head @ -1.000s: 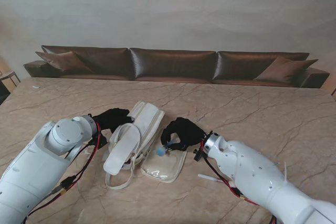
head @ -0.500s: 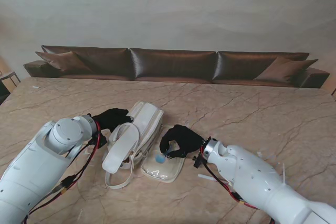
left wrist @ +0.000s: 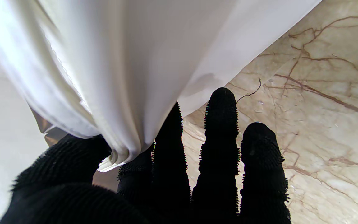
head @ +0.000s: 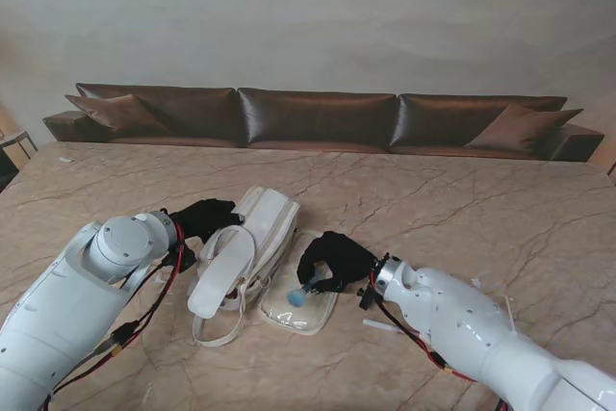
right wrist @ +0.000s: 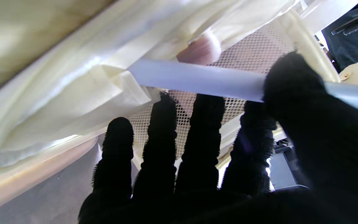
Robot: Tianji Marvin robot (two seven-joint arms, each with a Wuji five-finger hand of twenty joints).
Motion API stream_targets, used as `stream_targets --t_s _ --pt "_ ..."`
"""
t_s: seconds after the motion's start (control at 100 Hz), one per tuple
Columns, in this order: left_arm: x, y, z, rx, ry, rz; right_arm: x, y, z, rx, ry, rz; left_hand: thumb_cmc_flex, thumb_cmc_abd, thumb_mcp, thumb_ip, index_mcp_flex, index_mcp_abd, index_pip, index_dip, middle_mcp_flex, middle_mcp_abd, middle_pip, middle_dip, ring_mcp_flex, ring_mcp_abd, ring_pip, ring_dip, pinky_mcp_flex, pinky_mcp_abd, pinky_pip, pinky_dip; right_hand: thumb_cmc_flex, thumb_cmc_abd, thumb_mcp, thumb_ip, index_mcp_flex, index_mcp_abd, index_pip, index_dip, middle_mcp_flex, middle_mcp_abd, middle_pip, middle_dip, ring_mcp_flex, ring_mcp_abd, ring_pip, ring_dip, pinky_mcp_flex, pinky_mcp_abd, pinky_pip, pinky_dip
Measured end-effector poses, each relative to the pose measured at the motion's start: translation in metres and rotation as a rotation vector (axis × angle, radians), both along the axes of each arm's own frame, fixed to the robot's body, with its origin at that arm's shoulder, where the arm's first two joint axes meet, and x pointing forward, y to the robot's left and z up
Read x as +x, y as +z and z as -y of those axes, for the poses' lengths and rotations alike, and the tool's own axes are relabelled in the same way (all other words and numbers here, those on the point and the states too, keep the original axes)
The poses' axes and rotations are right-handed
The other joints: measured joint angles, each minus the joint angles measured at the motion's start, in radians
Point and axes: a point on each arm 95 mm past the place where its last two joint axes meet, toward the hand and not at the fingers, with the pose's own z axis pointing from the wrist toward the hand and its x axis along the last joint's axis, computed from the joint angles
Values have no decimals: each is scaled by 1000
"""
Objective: Pack the cosmetics bag
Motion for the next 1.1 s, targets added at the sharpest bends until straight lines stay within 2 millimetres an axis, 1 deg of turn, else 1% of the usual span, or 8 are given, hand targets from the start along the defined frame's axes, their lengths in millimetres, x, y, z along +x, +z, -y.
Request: stream_targets --t_s 0.15,0.3,0.39,0.46,0.71,0.75,0.91,1.1 --pt "0 0 0 0 0 1 3 2 1 -43 9 36 0 0 0 0 0 0 0 0 0 0 0 0 0 0 0 0 -4 0 -1 0 7 0 0 0 0 0 0 0 0 0 -10 0 -8 0 2 0 -8 0 0 0" --pt "0 1 0 -1 -1 1 5 6 2 -151 25 151 0 0 0 0 0 0 0 0 -1 0 0 -1 0 0 0 0 -9 0 -2 0 8 0 0 0 0 0 -3 -5 -3 -2 -24 -11 -50 0 1 -1 -11 -2 0 0" --pt "-1 1 0 -1 -2 1 6 8 4 -192 27 180 0 0 0 0 0 0 0 0 -2 0 0 -1 -1 0 0 0 -9 0 -2 0 9 0 0 2 4 0 -4 -95 -42 5 -34 -14 -98 0 2 -12 -21 -12 0 0" --pt "-1 1 -1 -2 -2 0 8 10 5 -209 26 194 0 0 0 0 0 0 0 0 -3 0 0 -1 -1 0 0 0 -13 0 -3 0 9 0 0 31 7 0 -2 -181 -77 19 -33 -33 -118 0 14 -17 -25 -13 0 0" --pt "-3 0 -2 -4 -3 -1 16 19 8 -274 -32 261 0 0 0 0 0 0 0 0 -6 0 0 0 -1 0 0 0 -13 0 -12 0 10 0 0 50 19 0 3 -335 -137 37 -28 -69 -158 0 15 -20 -36 -13 0 -1" --pt "-3 0 -2 -4 -2 -1 17 20 8 -292 -47 277 0 0 0 0 0 0 0 0 -6 0 0 0 -1 0 0 0 -13 0 -12 0 10 0 0 65 19 0 8 -364 -137 37 -28 -70 -159 0 19 -20 -36 -13 0 -1" --pt "-3 -1 -2 -4 0 2 16 19 7 -324 -47 298 0 0 0 0 0 0 0 0 -6 0 0 0 -1 0 0 0 -15 1 -13 0 11 0 0 76 20 0 20 -430 -149 37 -18 -71 -159 0 24 -20 -39 -13 0 -1" --pt "-3 -1 -1 -7 -5 2 14 16 1 -394 -14 367 0 0 0 0 0 0 0 1 -6 0 0 0 -1 0 0 0 -15 2 -13 0 11 0 0 77 20 0 33 -474 -150 37 -18 -83 -159 0 24 -20 -37 -15 0 0"
